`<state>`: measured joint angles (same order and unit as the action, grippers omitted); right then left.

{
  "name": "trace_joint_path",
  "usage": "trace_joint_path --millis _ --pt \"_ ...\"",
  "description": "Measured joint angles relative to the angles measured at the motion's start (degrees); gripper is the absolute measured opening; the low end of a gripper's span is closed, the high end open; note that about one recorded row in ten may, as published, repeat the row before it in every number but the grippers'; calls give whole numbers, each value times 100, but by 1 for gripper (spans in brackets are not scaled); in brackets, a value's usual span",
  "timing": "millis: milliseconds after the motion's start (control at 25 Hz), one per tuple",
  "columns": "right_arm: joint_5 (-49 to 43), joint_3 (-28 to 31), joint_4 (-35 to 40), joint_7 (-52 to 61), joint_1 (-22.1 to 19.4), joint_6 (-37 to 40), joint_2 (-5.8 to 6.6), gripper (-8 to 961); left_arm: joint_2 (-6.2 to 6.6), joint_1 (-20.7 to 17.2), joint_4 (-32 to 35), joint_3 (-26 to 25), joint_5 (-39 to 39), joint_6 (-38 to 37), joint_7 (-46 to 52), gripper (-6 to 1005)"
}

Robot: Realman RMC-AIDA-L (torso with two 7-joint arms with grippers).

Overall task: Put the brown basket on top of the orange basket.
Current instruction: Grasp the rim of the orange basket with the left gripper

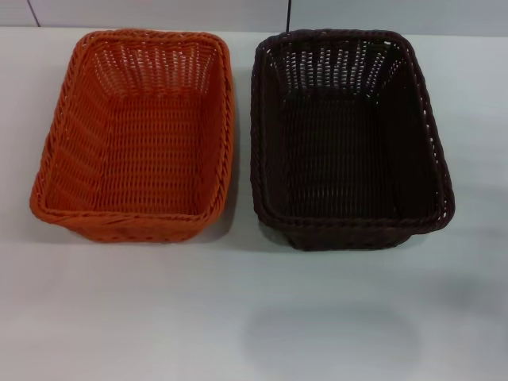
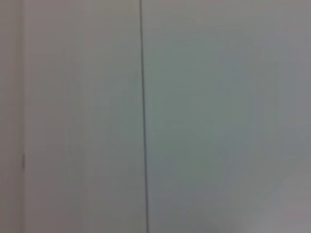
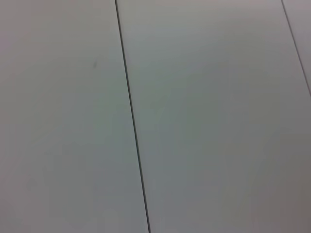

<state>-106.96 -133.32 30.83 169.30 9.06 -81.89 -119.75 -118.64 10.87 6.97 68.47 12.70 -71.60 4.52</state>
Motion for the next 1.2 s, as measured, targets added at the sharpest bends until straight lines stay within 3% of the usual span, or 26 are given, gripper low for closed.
trace_joint_path --millis 80,280,360,480,560,720,920,960,1000,1040,1120,1200 --pt "0 -4 3 0 42 27 0 800 0 0 0 0 0 0 0 786" --pt "0 -77 16 -1 135 80 3 800 39 -25 199 746 -29 -99 -16 785" --pt "-4 -89 27 -1 149 81 3 801 135 -176 974 1286 -53 498 -25 784" --pt "-14 -140 76 -1 153 84 8 801 166 -288 1450 1328 -113 971 -28 784" --pt "-7 -164 98 -1 137 72 12 801 278 -693 3371 1329 -719 3054 95 783" --pt "-7 -166 124 -1 109 59 11 801 389 -1048 4910 1389 -1339 4288 938 782" --pt "-7 -174 139 -1 93 80 9 800 825 -1300 6216 1783 -2605 5224 3074 782" --pt "-8 -178 141 -1 89 78 7 800 995 -1356 6629 2001 -3092 5660 3739 782" --pt "-8 -178 141 -1 89 78 7 800 995 -1356 6629 2001 -3092 5660 3739 782" --pt "-7 -177 141 -1 88 77 7 800 1115 -1400 6957 2185 -3403 5998 4170 782" --pt "-7 -178 142 -1 87 77 6 800 1235 -1457 7322 2399 -3706 6397 4537 782" --pt "-7 -186 142 -1 86 78 4 800 1277 -1505 7582 2515 -3846 6666 4653 782"
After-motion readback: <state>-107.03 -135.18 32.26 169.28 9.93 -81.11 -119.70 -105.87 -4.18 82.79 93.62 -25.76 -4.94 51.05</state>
